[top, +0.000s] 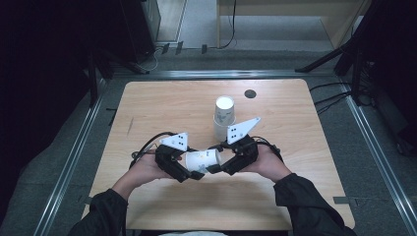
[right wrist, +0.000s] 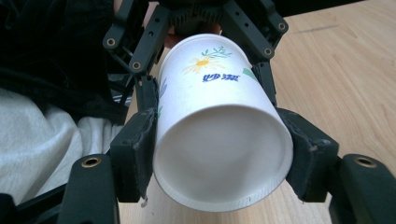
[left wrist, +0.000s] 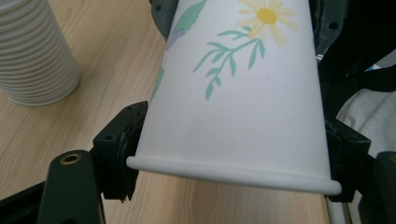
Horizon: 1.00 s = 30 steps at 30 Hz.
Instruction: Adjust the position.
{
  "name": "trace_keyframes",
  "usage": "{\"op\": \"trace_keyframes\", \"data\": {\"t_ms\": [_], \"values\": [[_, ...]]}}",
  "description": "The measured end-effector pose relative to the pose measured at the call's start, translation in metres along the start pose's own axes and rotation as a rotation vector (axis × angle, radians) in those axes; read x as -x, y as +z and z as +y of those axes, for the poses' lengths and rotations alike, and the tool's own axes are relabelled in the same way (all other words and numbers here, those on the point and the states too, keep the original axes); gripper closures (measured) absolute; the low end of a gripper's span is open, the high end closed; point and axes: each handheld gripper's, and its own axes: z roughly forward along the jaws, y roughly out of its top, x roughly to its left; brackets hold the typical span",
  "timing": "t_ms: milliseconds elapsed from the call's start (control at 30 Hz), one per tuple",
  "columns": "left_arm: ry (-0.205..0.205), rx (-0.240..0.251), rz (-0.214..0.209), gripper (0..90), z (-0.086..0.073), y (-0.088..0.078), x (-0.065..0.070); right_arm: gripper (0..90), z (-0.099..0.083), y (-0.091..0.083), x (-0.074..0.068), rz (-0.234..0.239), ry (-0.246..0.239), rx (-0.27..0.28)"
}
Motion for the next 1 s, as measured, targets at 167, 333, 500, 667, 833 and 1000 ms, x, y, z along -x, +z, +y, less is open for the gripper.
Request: {"op": "trace_keyframes", "data": {"t_ms": [167, 333, 500, 667, 833, 1000], "values": [[0.003, -0.008, -0.006, 23.6, 0.000, 0.000, 0.000, 27.4, -0.001, 0.003, 0.000, -0.006, 0.001, -0.024], [-0.007, -0.069, -0.008, 23.7, -0.002, 0.002, -0.003, 26.7, -0.003, 0.006, -0.002, -0.026, -0.006, -0.082], [-0.013, -0.122, 0.004, 23.7, -0.004, 0.008, -0.004, 26.7, -0.006, 0.008, -0.002, -0.040, -0.025, -0.122], [-0.005, -0.182, 0.014, 23.7, -0.004, 0.014, -0.005, 26.7, -0.010, 0.010, -0.003, -0.070, -0.041, -0.165], [0.012, -0.252, 0.024, 23.7, -0.001, 0.023, -0.003, 26.8, -0.016, 0.014, -0.002, -0.088, -0.058, -0.194], [0.032, -0.306, 0.022, 23.8, 0.003, 0.033, 0.002, 28.5, -0.021, 0.019, -0.004, -0.081, -0.060, -0.234]]}}
